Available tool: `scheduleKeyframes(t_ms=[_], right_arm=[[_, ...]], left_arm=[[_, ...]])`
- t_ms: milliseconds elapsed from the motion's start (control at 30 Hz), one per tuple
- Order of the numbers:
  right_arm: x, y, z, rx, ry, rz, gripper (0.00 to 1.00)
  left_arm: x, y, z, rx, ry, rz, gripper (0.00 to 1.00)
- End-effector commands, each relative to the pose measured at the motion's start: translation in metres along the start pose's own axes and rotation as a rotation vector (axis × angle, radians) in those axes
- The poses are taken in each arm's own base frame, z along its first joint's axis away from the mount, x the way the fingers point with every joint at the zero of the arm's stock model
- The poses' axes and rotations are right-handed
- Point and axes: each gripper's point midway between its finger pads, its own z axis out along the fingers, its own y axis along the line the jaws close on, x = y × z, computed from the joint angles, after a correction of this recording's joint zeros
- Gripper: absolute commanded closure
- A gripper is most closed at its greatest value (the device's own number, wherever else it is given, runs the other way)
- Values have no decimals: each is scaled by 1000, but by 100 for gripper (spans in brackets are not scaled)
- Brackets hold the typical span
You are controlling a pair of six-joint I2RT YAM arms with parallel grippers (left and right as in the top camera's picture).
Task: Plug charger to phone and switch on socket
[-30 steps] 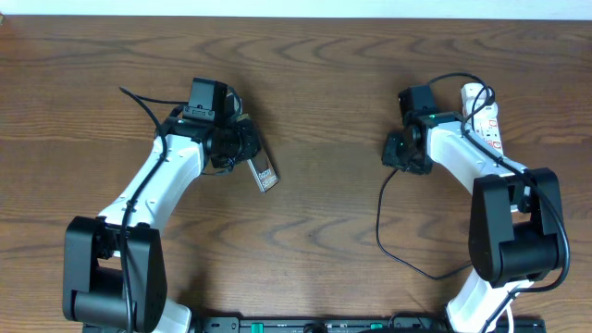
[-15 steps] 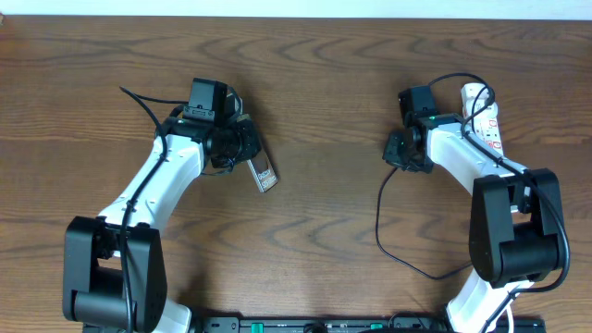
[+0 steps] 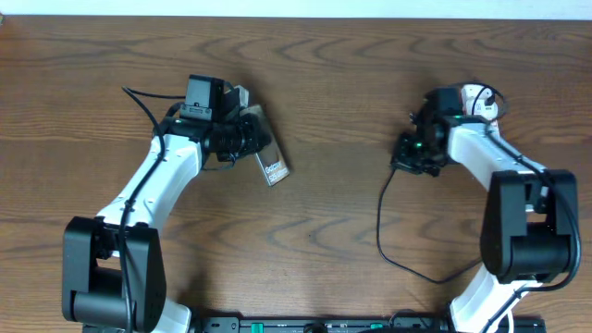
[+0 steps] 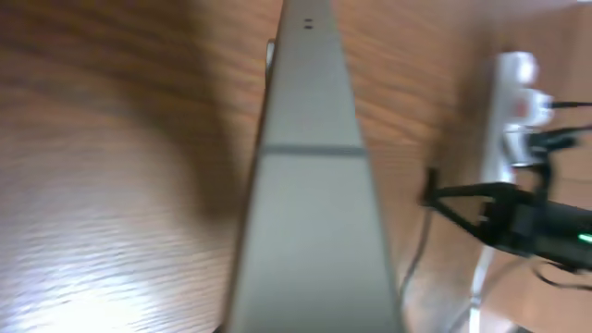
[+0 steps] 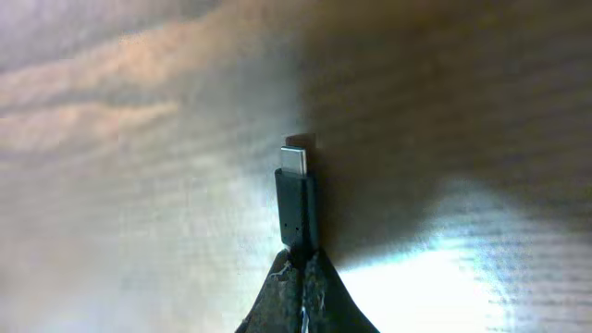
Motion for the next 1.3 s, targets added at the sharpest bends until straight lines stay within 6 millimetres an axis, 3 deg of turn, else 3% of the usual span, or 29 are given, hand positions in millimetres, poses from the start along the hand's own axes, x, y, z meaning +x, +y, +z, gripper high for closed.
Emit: scheduleKeyframes(t_ms=[0,100,233,267,400,500,633,900,1133,1267], right_arm=[[16,21,-8,-225,75,-178,99],[34,51,-20,-438,109,-364,99],[61,106,-63,-877,71,-582,99],[65,120,-81,-1013,34,-618,99],[65,134,-102,-1162,-10,-617,99],[64,139,-113,-1230,-34,-614,99],[70,141,-112,-1232,-21,-620,99],[109,160,-113,-1254,55,-689,99],[123,170,-134,-1266,32,-763,99],[129,175,-145,-1272,15,-804,99]], left_arm=[[1,-33,-11,195,35,40,93],[-3,-47,-14,266,28,76,93],[-6,-82,-27,451,29,163,93],[-10,-98,-35,537,27,185,93],[-20,-118,-47,622,3,197,93],[-24,-123,-49,635,-13,202,93],[-25,-131,-47,638,-32,217,93],[-30,-162,-63,741,-68,279,93],[-17,-166,-67,785,0,301,93],[-15,-166,-68,788,42,230,92]])
